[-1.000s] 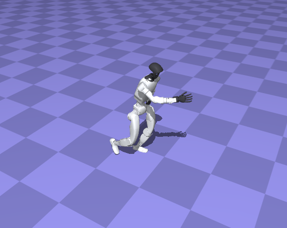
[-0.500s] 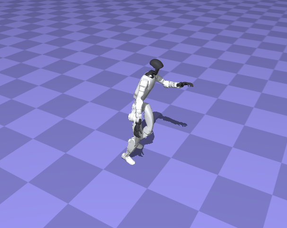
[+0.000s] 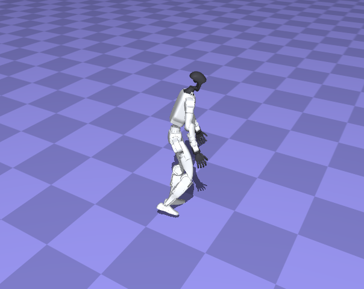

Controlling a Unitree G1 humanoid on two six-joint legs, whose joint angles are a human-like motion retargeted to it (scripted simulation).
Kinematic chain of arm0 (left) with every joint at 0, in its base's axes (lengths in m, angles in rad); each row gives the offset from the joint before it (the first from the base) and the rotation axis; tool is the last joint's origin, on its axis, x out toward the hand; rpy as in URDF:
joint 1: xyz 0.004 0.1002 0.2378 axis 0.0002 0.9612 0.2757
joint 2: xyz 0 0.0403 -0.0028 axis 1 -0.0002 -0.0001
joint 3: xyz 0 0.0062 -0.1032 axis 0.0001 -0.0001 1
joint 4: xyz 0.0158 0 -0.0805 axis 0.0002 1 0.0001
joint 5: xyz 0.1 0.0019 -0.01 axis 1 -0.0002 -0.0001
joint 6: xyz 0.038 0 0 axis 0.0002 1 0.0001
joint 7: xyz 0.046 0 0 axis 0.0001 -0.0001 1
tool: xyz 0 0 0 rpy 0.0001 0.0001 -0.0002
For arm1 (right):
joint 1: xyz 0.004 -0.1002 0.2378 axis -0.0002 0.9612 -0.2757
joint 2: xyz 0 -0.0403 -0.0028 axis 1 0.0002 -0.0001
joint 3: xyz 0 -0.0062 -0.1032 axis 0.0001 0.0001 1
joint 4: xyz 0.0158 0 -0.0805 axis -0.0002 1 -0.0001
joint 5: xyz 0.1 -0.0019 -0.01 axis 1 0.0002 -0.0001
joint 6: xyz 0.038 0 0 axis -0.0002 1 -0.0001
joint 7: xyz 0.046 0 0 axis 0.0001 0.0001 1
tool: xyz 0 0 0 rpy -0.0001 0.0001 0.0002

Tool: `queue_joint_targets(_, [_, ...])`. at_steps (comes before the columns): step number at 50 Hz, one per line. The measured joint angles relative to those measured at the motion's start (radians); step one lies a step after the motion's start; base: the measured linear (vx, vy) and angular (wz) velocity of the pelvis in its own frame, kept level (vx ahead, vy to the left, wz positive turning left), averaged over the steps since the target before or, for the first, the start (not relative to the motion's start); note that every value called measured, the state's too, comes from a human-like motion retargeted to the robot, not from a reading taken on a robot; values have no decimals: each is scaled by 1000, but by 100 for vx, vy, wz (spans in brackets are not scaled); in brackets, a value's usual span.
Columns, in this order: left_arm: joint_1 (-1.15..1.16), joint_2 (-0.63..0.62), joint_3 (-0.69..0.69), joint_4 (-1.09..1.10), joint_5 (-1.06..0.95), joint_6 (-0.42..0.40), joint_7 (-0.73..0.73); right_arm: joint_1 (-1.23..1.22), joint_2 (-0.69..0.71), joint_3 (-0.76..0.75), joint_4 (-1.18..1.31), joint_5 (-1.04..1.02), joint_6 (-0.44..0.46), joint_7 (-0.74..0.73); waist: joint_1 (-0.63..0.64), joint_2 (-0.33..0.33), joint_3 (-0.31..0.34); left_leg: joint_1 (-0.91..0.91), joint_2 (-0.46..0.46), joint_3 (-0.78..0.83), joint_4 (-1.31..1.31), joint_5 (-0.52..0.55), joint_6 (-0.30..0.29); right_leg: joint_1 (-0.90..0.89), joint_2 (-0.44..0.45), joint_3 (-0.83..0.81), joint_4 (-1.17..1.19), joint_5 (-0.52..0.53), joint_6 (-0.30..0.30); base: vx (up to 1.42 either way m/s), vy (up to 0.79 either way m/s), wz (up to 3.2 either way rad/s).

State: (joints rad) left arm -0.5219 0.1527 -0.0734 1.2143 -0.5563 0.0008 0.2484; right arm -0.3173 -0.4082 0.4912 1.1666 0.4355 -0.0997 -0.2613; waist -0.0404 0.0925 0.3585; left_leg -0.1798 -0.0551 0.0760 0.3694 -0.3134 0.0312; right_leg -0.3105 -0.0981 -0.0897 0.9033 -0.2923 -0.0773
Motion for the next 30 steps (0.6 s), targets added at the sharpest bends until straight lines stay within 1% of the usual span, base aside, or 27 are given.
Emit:
queue_joint_targets(2, [62, -7, -193, -205, 283, -120, -119, 99, -45, -15, -68, -46, -96, 17, -46, 64, -51, 55, -22, -167, -88, 69, -65, 33, 43, 20, -264, 63, 45, 54, -9, 495])
queue_joint_targets(3, [78, 16, -290, -320, 418, -151, -141, 142, -59, -30, -94, -44, -122, -4, -63, 79, -78, 77, -39, -239, -123, 98, -90, 51, 44, 34, -398, 103, 69, 53, -17, 505])
queue_joint_targets(5, [68, 91, -465, -552, 647, -199, -170, 213, -77, -72, -131, -15, -153, -41, -96, 88, -119, 88, -73, -348, -100, 111, -192, 84, 21, 68, -624, 151, 115, 50, -24, 500])
queue_joint_targets(6, [41, 128, -534, -652, 683, -216, -180, 236, -84, -83, -135, 8, -149, -50, -100, 82, -136, 103, -88, -367, -93, 98, -188, 88, 4, 118, -690, 155, 138, 46, -31, 466])
queue_joint_targets(7, [11, 159, -597, -746, 692, -228, -195, 255, -93, -92, -137, 33, -142, -54, -101, 76, -152, 113, -101, -373, -75, 77, -174, 93, -13, 171, -748, 162, 156, 42, -33, 430])
queue_joint_targets(8, [-23, 179, -650, -828, 649, -232, -219, 266, -105, -94, -136, 60, -127, -49, -97, 69, -164, 113, -111, -350, -32, 42, -140, 102, -34, 230, -788, 172, 162, 38, -35, 405])
queue_joint_targets(9, [-53, 181, -685, -887, 573, -228, -254, 272, -122, -88, -133, 81, -107, -38, -87, 61, -174, 103, -118, -300, 29, 0, -81, 111, -61, 269, -801, 176, 168, 33, -37, 379])
queue_joint_targets(10, [-81, 175, -711, -935, 482, -221, -295, 275, -143, -76, -128, 98, -85, -24, -76, 52, -185, 89, -124, -236, 100, -46, -8, 120, -91, 296, -799, 176, 173, 29, -40, 367])
queue_joint_targets(12, [-100, 148, -682, -1000, 382, -209, -396, 273, -183, -60, -107, 88, -64, 29, -68, 52, -210, -39, -62, -68, 408, -143, 13, 130, -122, 229, -708, 36, 174, 23, -43, 356])
queue_joint_targets(14, [-78, 121, -585, -1058, 424, -192, -436, 230, -197, -33, -36, 49, -37, 59, -56, 45, -219, -169, 39, 52, 697, -196, 48, 119, -121, 113, -568, -145, 165, 16, -44, 311])
queue_joint_targets(15, [-53, 107, -525, -1084, 479, -185, -427, 197, -193, -19, 13, 22, -19, 59, -48, 37, -215, -224, 88, 93, 817, -211, 72, 111, -118, 56, -494, -222, 152, 13, -41, 262])
queue_joint_targets(17, [47, 75, -397, -1105, 594, -143, -292, 93, -165, -15, 116, -41, 25, -28, -30, 16, -189, -306, 132, 115, 948, -246, 112, 92, -117, -36, -362, -300, 118, 15, -36, 223])
queue_joint_targets(18, [108, 59, -342, -1096, 620, -113, -201, 43, -148, -29, 150, -67, 41, -107, -16, 2, -175, -333, 131, 116, 969, -267, 118, 95, -120, -75, -324, -313, 108, 21, -31, 195])
queue_joint_targets(20, [221, 41, -258, -1017, 612, -46, -21, -16, -119, -85, 158, -79, 40, -284, 34, -34, -155, -354, 120, 135, 928, -293, 121, 133, -124, -142, -326, -295, 106, 30, -27, 176])
queue_joint_targets(22, [291, 52, -208, -850, 539, 5, 65, 2, -98, -118, 95, -6, -27, -373, 126, -78, -151, -323, 105, 180, 769, -296, 128, 205, -121, -192, -415, -219, 113, 41, -21, 151])
queue_joint_targets(23, [310, 70, -189, -737, 494, 12, 75, 30, -84, -118, 57, 41, -78, -380, 179, -105, -151, -290, 90, 205, 654, -292, 132, 238, -123, -208, -453, -165, 110, 47, -15, 133])
queue_joint_targets(25, [319, 121, -132, -479, 387, 40, 62, 80, -71, -62, -24, 143, -162, -349, 272, -153, -163, -222, 45, 243, 368, -255, 133, 310, -108, -234, -578, -36, 139, 49, -10, 120])
queue_joint_targets(26, [317, 188, -111, -304, 494, 46, -22, 99, -66, -38, -55, 116, -168, -266, 304, -172, -179, -174, 25, 263, 200, -223, 120, 331, -94, -232, -611, 31, 149, 52, -6, 96])
queue_joint_targets(27, [315, 246, -70, -149, 513, 44, -60, 114, -62, -22, -88, 92, -170, -204, 336, -191, -195, -137, 12, 287, 57, -195, 102, 344, -80, -226, -629, 93, 162, 55, -5, 71])
queue_joint_targets(28, [314, 287, 9, -37, 356, 26, -5, 120, -57, -21, -124, 75, -165, -185, 365, -208, -214, -122, 13, 319, -36, -175, 73, 338, -65, -213, -613, 141, 181, 55, -5, 66])
queue_joint_targets(30, [319, 411, 114, 166, 234, 53, 43, 88, -70, 5, -182, 11, -113, -97, 393, -218, -238, -66, -8, 346, -257, -110, 25, 362, -11, -164, -649, 231, 181, 51, -2, 80])
